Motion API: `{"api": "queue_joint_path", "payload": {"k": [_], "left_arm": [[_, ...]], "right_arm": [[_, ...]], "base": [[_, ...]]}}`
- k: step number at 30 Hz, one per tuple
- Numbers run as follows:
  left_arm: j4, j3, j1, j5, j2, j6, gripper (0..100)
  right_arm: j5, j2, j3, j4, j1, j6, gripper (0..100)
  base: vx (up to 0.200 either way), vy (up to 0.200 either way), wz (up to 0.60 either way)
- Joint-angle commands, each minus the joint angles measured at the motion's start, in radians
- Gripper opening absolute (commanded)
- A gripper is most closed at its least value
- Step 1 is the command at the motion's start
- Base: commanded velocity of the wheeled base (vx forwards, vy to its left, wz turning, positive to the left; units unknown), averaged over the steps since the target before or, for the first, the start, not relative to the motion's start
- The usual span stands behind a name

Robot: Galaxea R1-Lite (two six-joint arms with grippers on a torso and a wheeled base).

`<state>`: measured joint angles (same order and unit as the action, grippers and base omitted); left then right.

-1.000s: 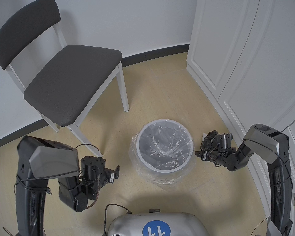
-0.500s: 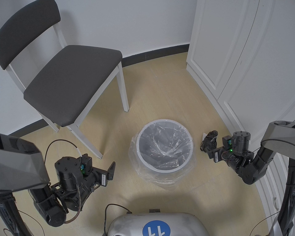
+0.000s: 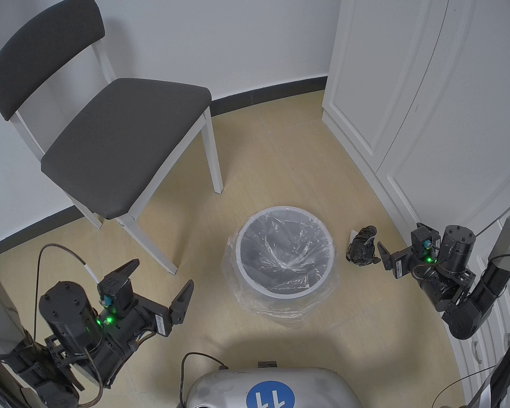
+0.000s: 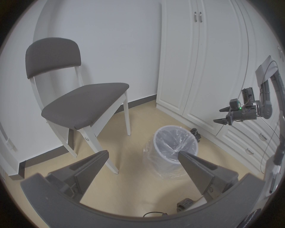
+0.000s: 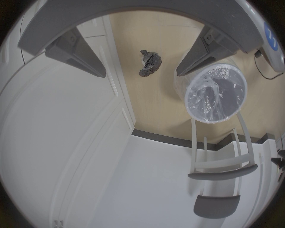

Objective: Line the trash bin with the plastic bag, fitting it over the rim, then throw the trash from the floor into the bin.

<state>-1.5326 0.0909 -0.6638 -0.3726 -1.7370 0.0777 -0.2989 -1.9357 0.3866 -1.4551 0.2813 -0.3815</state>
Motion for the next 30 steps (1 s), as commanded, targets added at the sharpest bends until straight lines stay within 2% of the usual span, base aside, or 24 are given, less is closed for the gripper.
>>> {"api": "queue_joint_path", "payload": {"k": [1, 6, 7, 10, 11, 13, 17, 19, 22, 23, 24, 27, 30], "left_arm": [[0.000, -0.045, -0.039, -0.003, 0.097, 0.024, 100], [-0.001, -0.045, -0.040, -0.003, 0.117, 0.051, 100], [-0.001, -0.046, -0.046, -0.003, 0.120, 0.053, 100], [-0.001, -0.048, -0.059, -0.003, 0.119, 0.053, 100], [0.000, -0.048, -0.074, -0.003, 0.109, 0.054, 100], [-0.003, -0.042, -0.083, -0.003, 0.113, 0.054, 100], [-0.003, -0.031, -0.114, -0.003, 0.151, 0.056, 100], [-0.001, -0.025, -0.148, -0.003, 0.206, 0.083, 100], [-0.001, -0.019, -0.163, -0.006, 0.249, 0.148, 100], [-0.001, -0.022, -0.163, -0.006, 0.263, 0.194, 100], [-0.001, -0.023, -0.163, -0.008, 0.269, 0.209, 100], [-0.001, -0.028, -0.157, -0.008, 0.281, 0.232, 100], [0.000, -0.023, -0.151, -0.008, 0.294, 0.234, 100]], "right_arm": [[0.006, 0.047, -0.017, -0.004, 0.012, 0.023, 100], [0.012, 0.046, -0.040, -0.041, 0.042, 0.029, 100], [0.015, 0.047, -0.074, -0.110, 0.052, 0.029, 100], [0.023, 0.046, -0.092, -0.116, 0.052, 0.026, 100], [0.053, 0.086, -0.104, -0.116, 0.059, 0.029, 100], [0.058, 0.138, -0.107, -0.116, 0.084, 0.046, 100], [0.060, 0.273, -0.083, 0.073, 0.148, 0.144, 100], [0.060, 0.397, -0.040, 0.294, 0.184, 0.185, 100], [0.060, 0.500, 0.021, 0.532, 0.187, 0.228, 100], [0.058, 0.549, 0.075, 0.687, 0.187, 0.266, 100], [0.058, 0.564, 0.097, 0.748, 0.187, 0.286, 100], [0.055, 0.592, 0.158, 0.892, 0.185, 0.354, 100], [0.047, 0.587, 0.167, 0.903, 0.170, 0.372, 100]], "base": [[0.000, 0.000, 0.00], [0.000, 0.000, 0.00], [0.000, 0.000, 0.00], [0.000, 0.000, 0.00], [0.000, 0.000, 0.00], [0.000, 0.000, 0.00], [0.000, 0.000, 0.00], [0.000, 0.000, 0.00], [0.000, 0.000, 0.00], [0.000, 0.000, 0.00], [0.000, 0.000, 0.00], [0.000, 0.000, 0.00], [0.000, 0.000, 0.00]]}}
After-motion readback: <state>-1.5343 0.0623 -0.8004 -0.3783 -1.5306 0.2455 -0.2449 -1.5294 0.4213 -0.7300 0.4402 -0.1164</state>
